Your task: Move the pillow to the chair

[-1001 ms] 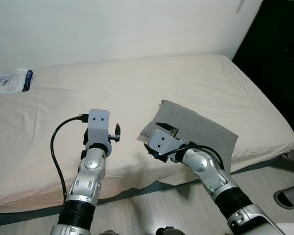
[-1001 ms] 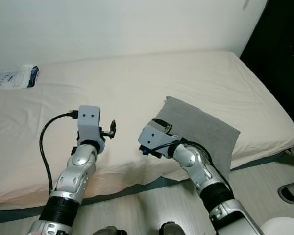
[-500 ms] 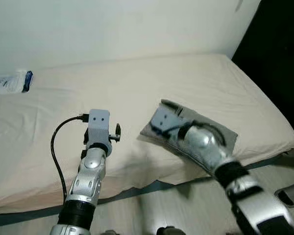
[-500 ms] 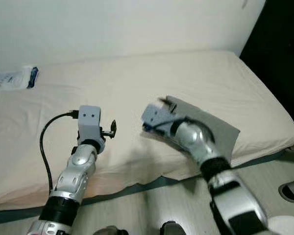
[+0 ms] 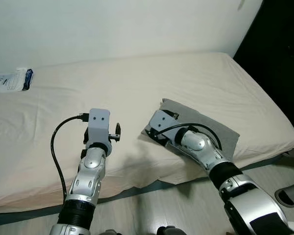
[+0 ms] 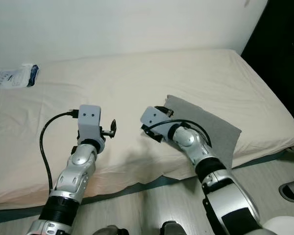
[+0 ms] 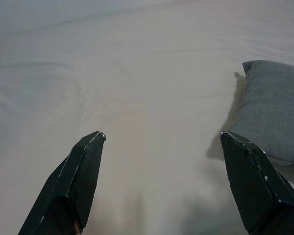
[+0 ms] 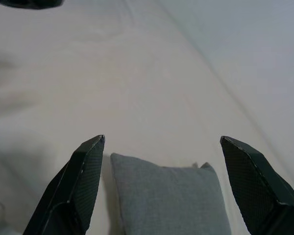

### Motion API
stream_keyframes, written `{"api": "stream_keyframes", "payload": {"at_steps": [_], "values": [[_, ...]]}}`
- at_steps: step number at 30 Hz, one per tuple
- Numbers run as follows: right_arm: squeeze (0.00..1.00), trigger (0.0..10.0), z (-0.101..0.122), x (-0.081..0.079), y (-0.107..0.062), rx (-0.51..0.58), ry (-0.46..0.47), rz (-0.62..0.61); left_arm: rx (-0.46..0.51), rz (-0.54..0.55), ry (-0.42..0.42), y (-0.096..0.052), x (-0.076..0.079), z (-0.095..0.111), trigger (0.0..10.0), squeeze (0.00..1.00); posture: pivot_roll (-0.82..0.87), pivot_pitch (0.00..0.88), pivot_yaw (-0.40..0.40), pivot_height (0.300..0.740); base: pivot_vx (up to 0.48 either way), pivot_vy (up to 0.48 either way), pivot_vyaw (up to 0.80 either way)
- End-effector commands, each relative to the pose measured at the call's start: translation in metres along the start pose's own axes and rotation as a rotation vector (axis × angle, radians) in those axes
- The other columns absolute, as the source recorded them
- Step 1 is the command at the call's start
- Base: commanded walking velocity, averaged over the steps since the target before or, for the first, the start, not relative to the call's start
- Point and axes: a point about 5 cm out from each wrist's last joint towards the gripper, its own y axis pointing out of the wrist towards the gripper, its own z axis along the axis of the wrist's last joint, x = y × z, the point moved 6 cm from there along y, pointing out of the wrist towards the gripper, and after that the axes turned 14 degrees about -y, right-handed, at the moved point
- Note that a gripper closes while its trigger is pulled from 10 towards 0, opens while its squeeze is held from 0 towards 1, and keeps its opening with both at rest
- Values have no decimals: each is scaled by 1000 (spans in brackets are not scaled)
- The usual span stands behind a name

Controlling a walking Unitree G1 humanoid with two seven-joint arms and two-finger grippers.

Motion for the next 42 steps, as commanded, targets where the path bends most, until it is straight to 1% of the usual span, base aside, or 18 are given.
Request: {"api": "stream_keyframes", "payload": {"at_steps": [1, 3, 6, 10, 11, 14, 19, 22, 26, 28, 30, 31, 34, 35, 39, 40, 41, 42], "values": [[0, 10000, -5, -11, 0, -17, 22, 47, -25, -4, 7, -1, 0, -8, 10000, 0, -49, 144, 25, 740, 0, 0, 0], [0, 10000, -8, -12, 0, -22, 97, 64, -24, -5, 8, 0, 0, -8, 10000, 0, -51, 143, 26, 740, 0, 0, 0], [0, 10000, -6, -10, -1, -6, 63, 57, -20, -4, 5, 1, 0, -6, 10000, 0, -55, 142, 24, 740, 0, 0, 0], [0, 10000, -6, -11, -1, -3, 106, 69, -21, -4, 3, 1, 1, -6, 10000, 0, -56, 145, 23, 740, 0, 0, 0], [0, 10000, -7, -10, -2, 5, 166, 76, -22, -5, 1, 1, 2, -7, 10000, 0, -57, 148, 20, 740, 0, 0, 0], [0, 10000, -8, -9, -2, 2, 166, 69, -22, -5, 0, 1, 2, -7, 10000, 0, -57, 148, 20, 740, 0, 0, 0], [0, 10000, -8, 11, -2, -30, -47, -55, -18, 0, -1, 1, 0, -6, 10000, 0, -56, 149, 16, 740, 0, 0, 0], [0, 10000, -3, 12, -1, -10, -71, -54, -15, 3, 0, 1, -1, -4, 10000, 0, -56, 149, 15, 740, 0, 0, 0], [0, 10000, 5, 2, -3, 35, -107, 4, -10, 12, 2, 2, -6, -3, 10000, 0, -61, 149, 9, 740, 0, 0, 0], [0, 10000, 6, -29, -10, 65, -90, 94, -11, 22, 2, 1, -10, -4, 10000, 0, -75, 150, 12, 740, 0, 0, 0], [0, 10000, 6, -29, -10, 65, -90, 94, -11, 22, 2, 1, -10, -4, 10000, 0, -75, 150, 12, 740, 0, 0, 0], [220, 10000, 5, -37, -11, 60, -68, 105, -15, 21, 1, 0, -9, -6, 10000, 0, -76, 148, 13, 740, 0, 0, 0], [188, 10000, 2, -32, -11, 49, -91, 49, -18, 11, -5, 2, -3, -7, 10000, 0, -69, 148, 15, 740, 0, 0, 0], [0, 10000, 5, -28, -10, 57, -121, 51, -13, 7, -5, 2, -1, -5, 10000, 0, -61, 152, 10, 740, 0, 0, 0], [0, 10000, 17, -16, -8, 82, -84, 19, -4, 8, -4, 3, -3, -1, 10000, 0, -65, 152, 8, 740, 0, 0, 0], [0, 10000, 24, -28, -9, 108, -97, 58, -4, 14, -1, 3, -6, -1, 10000, 0, -71, 154, 9, 740, 0, 0, 0], [0, 10000, 24, -28, -9, 108, -97, 58, -4, 14, -1, 3, -6, -1, 10000, 0, -71, 154, 9, 740, 0, 0, 0], [0, 10000, 25, -47, -13, 120, -141, 109, -6, 18, 2, 2, -9, -2, 10000, 0, -71, 157, 11, 740, 0, 0, 0]]}}
